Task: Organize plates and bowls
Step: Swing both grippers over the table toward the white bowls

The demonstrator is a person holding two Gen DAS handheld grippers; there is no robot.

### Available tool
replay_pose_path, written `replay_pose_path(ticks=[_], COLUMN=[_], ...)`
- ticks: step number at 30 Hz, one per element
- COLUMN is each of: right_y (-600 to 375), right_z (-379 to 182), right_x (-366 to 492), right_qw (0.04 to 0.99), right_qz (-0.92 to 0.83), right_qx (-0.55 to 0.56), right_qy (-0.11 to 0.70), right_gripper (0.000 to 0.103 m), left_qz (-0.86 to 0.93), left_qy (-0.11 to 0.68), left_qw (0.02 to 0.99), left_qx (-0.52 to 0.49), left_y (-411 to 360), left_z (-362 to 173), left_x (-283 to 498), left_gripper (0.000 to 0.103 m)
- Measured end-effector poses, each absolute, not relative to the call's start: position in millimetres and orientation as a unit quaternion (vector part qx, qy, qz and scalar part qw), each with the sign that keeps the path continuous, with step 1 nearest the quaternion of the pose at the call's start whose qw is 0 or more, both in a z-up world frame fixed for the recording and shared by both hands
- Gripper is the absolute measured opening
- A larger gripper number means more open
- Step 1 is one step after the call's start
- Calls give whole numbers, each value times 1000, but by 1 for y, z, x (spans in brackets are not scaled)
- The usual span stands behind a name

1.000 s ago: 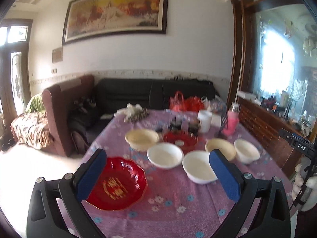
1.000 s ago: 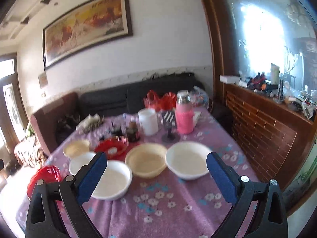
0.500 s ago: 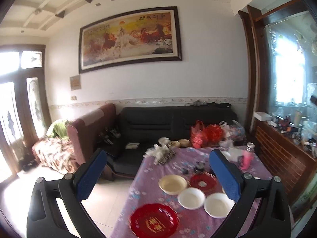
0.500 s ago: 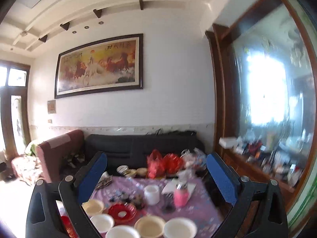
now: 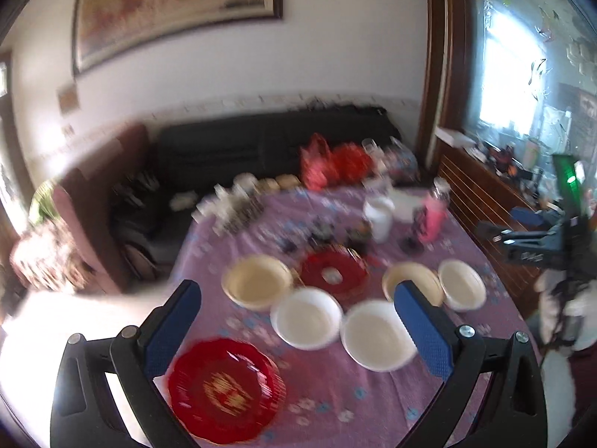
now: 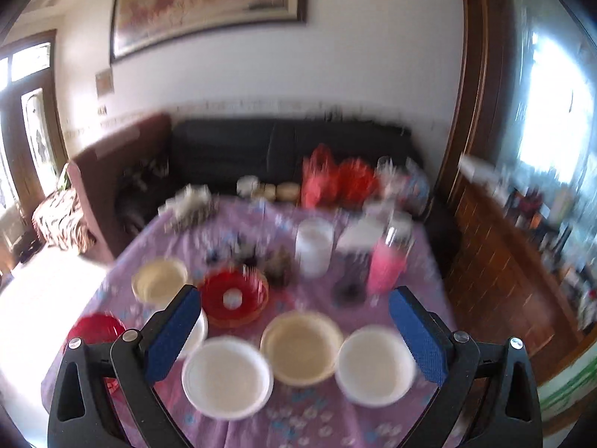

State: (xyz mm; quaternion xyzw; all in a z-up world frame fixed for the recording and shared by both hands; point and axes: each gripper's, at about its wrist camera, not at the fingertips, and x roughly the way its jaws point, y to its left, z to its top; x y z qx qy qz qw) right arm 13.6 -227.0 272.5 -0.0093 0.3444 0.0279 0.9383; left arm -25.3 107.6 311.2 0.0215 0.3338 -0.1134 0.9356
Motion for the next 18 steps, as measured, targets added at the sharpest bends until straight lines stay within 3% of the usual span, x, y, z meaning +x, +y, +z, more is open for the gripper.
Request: replay_pose_path(ticks=[7, 11, 18], right_y=[-247, -220, -163], right_z=[134, 102, 63], right_x=[76, 112, 145], right_qw=[883, 863, 844], right_qz=[71, 100, 129], right_qx=[94, 123, 101], right_qy=[454, 480, 510], right_gripper=[90, 88, 88], left_qz=[-82, -66, -50], left_qy=[447, 487, 522], left_qw=[887, 862, 840], left_qx=[-85, -123, -143], left_y=[141, 156, 163], left_z=[180, 132, 91], left_x=[58, 95, 125], left_gripper=[103, 98, 97])
